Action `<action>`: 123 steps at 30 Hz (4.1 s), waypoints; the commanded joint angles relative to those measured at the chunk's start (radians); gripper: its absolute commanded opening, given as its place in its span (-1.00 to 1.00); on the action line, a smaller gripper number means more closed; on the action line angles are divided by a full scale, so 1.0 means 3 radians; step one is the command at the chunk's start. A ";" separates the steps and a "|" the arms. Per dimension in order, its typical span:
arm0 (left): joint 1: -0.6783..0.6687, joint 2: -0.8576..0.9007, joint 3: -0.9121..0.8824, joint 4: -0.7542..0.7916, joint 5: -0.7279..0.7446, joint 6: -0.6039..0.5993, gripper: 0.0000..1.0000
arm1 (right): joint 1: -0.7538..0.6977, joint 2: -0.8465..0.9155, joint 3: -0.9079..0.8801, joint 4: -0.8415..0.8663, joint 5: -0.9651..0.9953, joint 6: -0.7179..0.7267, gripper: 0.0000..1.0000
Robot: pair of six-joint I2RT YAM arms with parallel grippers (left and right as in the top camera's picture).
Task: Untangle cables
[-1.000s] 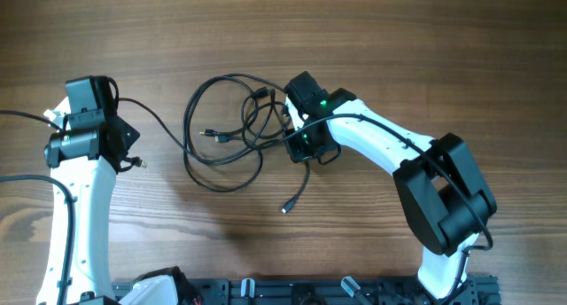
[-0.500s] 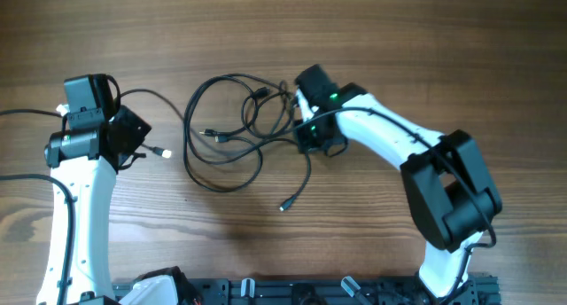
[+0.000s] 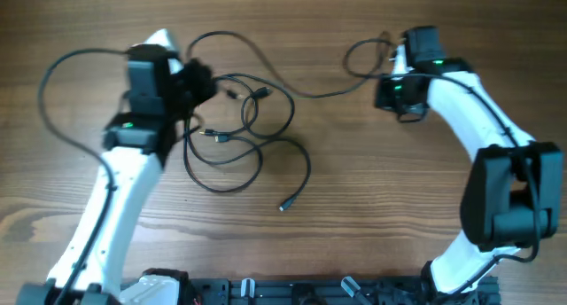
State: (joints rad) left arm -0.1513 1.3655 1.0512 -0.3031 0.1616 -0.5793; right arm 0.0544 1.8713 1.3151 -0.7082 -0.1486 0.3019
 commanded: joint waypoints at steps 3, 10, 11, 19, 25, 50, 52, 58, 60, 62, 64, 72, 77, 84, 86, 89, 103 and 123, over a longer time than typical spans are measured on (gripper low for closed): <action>-0.0656 0.0598 0.0000 0.0745 -0.0361 -0.0015 -0.92 | -0.0647 -0.0078 0.0047 0.0240 0.0098 0.0043 -0.91; -0.1030 0.1350 0.0000 0.1742 -0.0370 -0.0005 -0.92 | -0.1223 -0.0078 0.0047 0.0819 0.0112 0.0048 -0.91; -0.1055 0.1452 0.0000 0.1896 -0.0370 -0.0005 -0.92 | -0.1287 -0.0078 0.0047 0.0930 0.0134 0.0051 -0.91; -0.1125 0.1879 0.0000 0.2739 -0.0370 -0.0004 -0.92 | -0.1738 -0.0078 0.0047 0.1705 0.0172 0.0142 -0.91; -0.1200 0.1962 0.0000 0.3056 -0.0331 0.0529 -0.92 | -0.1858 -0.0057 0.0047 0.2010 0.0248 0.0126 -0.91; -0.1488 0.2313 0.0000 0.2838 -0.0333 0.4593 -0.92 | -0.2476 0.0561 0.0047 0.2902 0.0715 0.0004 -0.92; -0.1492 0.2313 0.0000 0.2697 -0.0328 0.4782 -0.92 | -0.2504 0.0610 0.0047 0.2942 0.0717 -0.0154 -0.91; -0.1504 0.2313 0.0000 0.2436 -0.0116 0.4986 -0.92 | -0.2529 0.0788 0.0047 0.3154 0.0732 -0.0848 -0.91; -0.1536 0.2313 0.0000 0.2440 -0.0103 0.4986 -0.92 | -0.2539 0.0832 0.0047 0.3231 0.0736 -0.0930 -0.91; -0.1584 0.2313 0.0000 0.2422 -0.0102 0.4985 -0.92 | -0.2546 0.0885 0.0047 0.3318 0.0758 -0.1035 -0.92; -0.1628 0.2313 0.0000 0.2326 -0.0053 0.4983 -0.92 | -0.2552 0.0942 0.0047 0.3372 0.0760 -0.1242 -0.91; -0.1692 0.2326 0.0000 0.2135 -0.0028 0.4958 -0.92 | -0.2668 0.1050 0.0047 0.3382 0.1232 -0.2040 -0.91; -0.1692 0.2327 0.0000 0.2084 0.0034 0.4869 -0.92 | -0.2879 0.1050 0.0047 0.3334 0.1319 -0.2408 -0.91; -0.1692 0.2330 0.0000 0.2052 0.0286 0.4869 -0.92 | -0.3234 0.1050 0.0047 0.3216 0.1298 -0.2578 -0.92; -0.1694 0.2330 0.0000 0.2075 0.0395 0.4751 -0.92 | -0.3281 0.1050 0.0047 0.3178 0.1291 -0.2580 -0.91; -0.1692 0.2330 0.0000 0.2089 0.0395 0.4517 -0.92 | -0.3318 0.1050 0.0047 0.3166 0.1291 -0.2580 -0.91; -0.1703 0.2330 0.0000 0.1966 0.0460 0.4509 -0.62 | -0.3319 0.1052 0.0046 0.3104 0.1165 -0.2570 0.02; -0.1705 0.2330 0.0000 0.1972 0.0484 0.2880 -0.77 | -0.3321 0.1052 0.0046 0.2468 0.0647 -0.2791 0.99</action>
State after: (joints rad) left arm -0.6556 2.0460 1.0554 0.2768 0.2874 0.5114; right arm -0.9417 2.1666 1.3235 0.0826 0.1337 -0.5106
